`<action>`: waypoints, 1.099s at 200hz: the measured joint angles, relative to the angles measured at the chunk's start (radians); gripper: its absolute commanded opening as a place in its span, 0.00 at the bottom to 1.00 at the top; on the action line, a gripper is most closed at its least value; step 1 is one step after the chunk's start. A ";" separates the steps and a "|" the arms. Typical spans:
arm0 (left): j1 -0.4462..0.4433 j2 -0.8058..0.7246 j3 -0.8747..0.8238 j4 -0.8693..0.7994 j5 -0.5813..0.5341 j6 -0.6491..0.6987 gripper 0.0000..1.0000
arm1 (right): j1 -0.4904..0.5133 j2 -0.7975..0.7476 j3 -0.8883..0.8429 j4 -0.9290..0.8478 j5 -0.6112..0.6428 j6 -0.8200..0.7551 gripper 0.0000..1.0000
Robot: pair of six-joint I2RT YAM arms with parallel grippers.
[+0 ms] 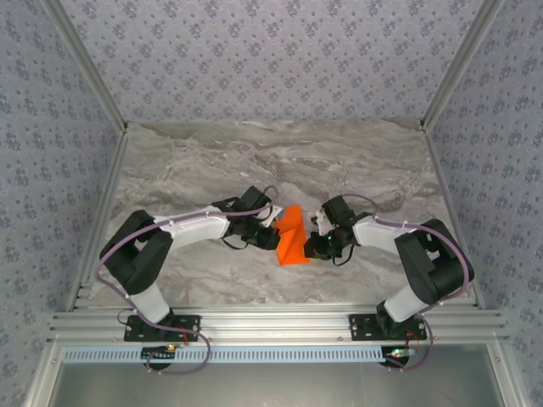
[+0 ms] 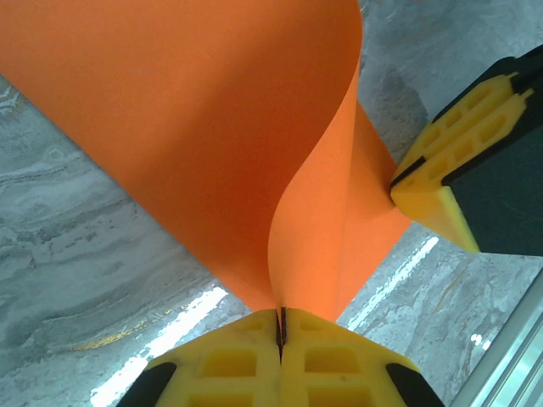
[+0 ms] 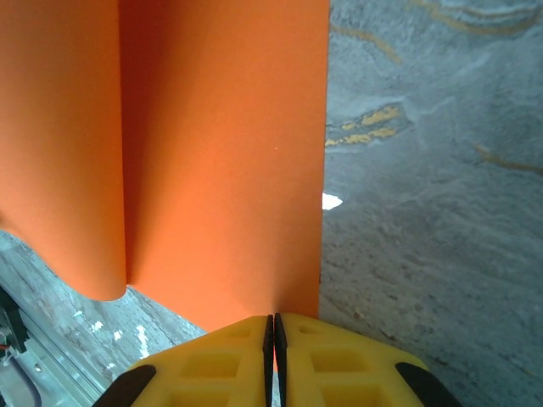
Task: Fold a paper plane with a square sheet of paper (fold left side to right side)
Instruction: First fold the triangle in half at the center of the table.
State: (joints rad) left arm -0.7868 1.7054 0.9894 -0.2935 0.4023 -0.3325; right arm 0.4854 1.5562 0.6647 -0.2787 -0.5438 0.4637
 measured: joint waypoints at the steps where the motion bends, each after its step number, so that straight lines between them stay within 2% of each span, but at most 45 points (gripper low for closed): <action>1: 0.000 0.000 0.000 0.000 0.000 0.000 0.02 | 0.000 0.000 0.000 0.000 0.000 0.000 0.14; 220: 0.023 0.105 0.067 -0.024 0.006 0.055 0.02 | 0.016 0.011 0.022 -0.031 0.025 -0.016 0.14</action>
State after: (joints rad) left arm -0.7639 1.8103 1.0565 -0.3180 0.4084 -0.2771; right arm 0.5011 1.5673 0.6865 -0.3096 -0.5186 0.4477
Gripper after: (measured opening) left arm 0.041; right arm 0.143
